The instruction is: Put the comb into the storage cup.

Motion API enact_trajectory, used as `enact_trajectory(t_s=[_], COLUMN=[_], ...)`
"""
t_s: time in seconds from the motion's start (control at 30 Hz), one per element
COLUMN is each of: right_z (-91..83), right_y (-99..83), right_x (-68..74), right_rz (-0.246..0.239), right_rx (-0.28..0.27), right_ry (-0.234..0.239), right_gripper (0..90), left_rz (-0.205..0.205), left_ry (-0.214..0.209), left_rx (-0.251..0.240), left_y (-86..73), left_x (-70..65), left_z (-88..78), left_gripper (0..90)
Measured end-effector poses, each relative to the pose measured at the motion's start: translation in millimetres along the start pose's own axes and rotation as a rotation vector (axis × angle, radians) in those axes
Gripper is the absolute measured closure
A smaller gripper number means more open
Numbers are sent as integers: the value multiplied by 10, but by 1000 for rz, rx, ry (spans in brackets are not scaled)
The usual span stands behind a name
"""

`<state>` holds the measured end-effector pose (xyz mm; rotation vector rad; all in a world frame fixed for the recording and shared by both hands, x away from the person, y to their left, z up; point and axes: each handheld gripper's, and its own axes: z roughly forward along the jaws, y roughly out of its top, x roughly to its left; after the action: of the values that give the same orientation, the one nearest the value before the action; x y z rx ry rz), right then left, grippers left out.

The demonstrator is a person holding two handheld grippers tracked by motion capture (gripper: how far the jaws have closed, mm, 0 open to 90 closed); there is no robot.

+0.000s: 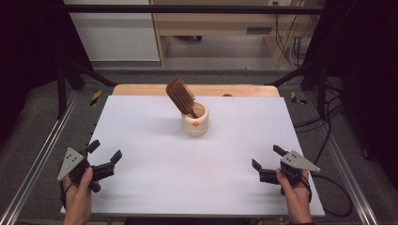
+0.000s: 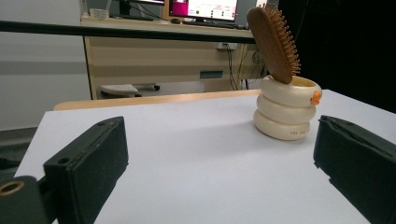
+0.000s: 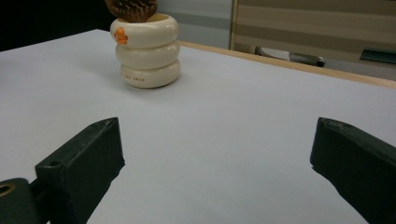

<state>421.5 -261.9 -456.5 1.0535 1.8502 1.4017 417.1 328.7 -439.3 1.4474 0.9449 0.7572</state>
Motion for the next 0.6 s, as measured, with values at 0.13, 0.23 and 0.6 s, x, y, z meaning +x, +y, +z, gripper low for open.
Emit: enact_trajectory(t_s=[0.13,0.23,0.6], right_z=[22,46,110], right_y=[-15,-25,-43], right_x=[12,31,73], right_rz=[2,-3,-12], right_rx=[8,16,28], right_ry=[5,8,18], right_gripper=[31,31,32], left_rz=[14,21,45], left_ry=[-7,-17,-34], left_rx=[-3,3,41], left_y=[-19,-37,-89], left_x=[-24,-46,-162], left_z=[0,5,18], left_gripper=[33,33,32])
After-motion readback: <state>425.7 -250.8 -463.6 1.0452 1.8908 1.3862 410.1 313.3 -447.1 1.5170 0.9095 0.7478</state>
